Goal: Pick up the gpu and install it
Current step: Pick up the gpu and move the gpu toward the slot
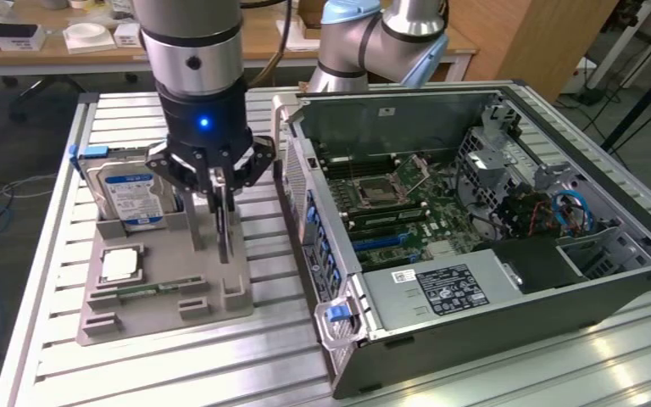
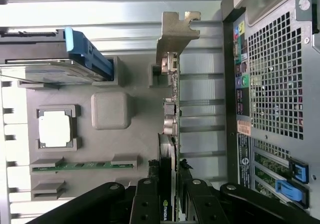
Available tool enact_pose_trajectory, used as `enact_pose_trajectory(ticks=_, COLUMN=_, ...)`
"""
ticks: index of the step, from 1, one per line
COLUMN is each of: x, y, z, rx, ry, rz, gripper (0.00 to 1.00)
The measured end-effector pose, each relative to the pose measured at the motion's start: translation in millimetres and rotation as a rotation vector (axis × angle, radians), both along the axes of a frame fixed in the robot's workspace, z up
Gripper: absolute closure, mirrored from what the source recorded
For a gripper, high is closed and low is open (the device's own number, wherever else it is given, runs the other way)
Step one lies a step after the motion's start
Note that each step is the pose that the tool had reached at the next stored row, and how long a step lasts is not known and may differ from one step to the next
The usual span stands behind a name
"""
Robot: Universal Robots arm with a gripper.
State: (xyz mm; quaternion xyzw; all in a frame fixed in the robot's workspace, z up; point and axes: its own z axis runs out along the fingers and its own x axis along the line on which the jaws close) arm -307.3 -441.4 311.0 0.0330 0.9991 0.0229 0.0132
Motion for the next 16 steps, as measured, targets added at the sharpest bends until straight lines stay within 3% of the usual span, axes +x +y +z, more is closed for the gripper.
enact_pose_trajectory(ticks=9, x=0.0, y=0.0, z=18.8, rx=0.0001, ry=-0.0001, rz=0.000, gripper=0.74)
enact_pose_trajectory(ticks=16, x=0.0, y=0.0, z=44.7, rx=0.0001, ry=-0.0001, rz=0.000, gripper=0.74)
